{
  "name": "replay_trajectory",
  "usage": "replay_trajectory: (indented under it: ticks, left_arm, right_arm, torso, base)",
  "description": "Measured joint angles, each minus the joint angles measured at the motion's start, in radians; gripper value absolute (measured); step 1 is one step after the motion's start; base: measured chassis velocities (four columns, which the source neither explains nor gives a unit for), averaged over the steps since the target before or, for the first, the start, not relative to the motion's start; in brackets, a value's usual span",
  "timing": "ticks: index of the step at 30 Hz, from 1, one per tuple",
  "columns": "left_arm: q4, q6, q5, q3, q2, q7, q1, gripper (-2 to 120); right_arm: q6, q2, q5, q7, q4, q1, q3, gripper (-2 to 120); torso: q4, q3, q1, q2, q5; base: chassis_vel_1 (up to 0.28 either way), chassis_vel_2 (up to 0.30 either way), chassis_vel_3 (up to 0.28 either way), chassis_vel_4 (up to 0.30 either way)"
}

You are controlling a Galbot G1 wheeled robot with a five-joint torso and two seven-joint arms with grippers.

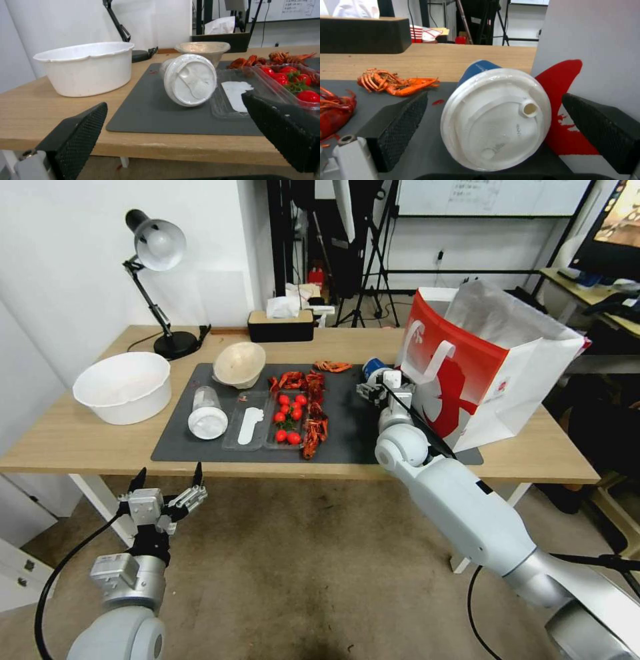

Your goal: Pick up the trash from the table and place it into the takeout bag.

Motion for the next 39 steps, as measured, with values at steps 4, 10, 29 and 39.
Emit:
replay_trajectory:
  ticks: [4,10,29,39]
  left_arm:
    - [0.000,-0.002,0.004,0.003,-0.002,0.001,0.002,100]
    - [0.000,-0.004,0.004,0.004,-0.002,0.001,0.004,100]
    - [0.002,-0.013,0.006,0.003,-0.004,0.002,0.005,100]
    - [0.005,-0.013,0.007,0.004,-0.004,0.003,0.003,100]
  right_arm:
    - [0.006,0.007,-0.001,-0.004,-0.014,0.005,0.000,100]
    - [0.015,0.015,-0.002,-0.010,-0.031,0.010,0.000,100]
    - [0.026,0.046,-0.015,-0.023,-0.097,0.039,-0.011,100]
    - [0.026,0.056,-0.025,-0.023,-0.113,0.039,-0.023,80]
  torso:
    - [0.0000,0.000,0.000,0.000,0.0000]
    - [-0.0001,0.000,0.000,0.000,0.0000]
    - [0.0000,0.000,0.000,0.000,-0.0001]
    - [0.0000,0.000,0.000,0.000,0.0000]
  base:
    - [0.000,0.000,0.000,0.000]
    - [0.000,0.000,0.000,0.000]
    - [0.000,0.000,0.000,0.000]
    - [0.000,0.000,0.000,0.000]
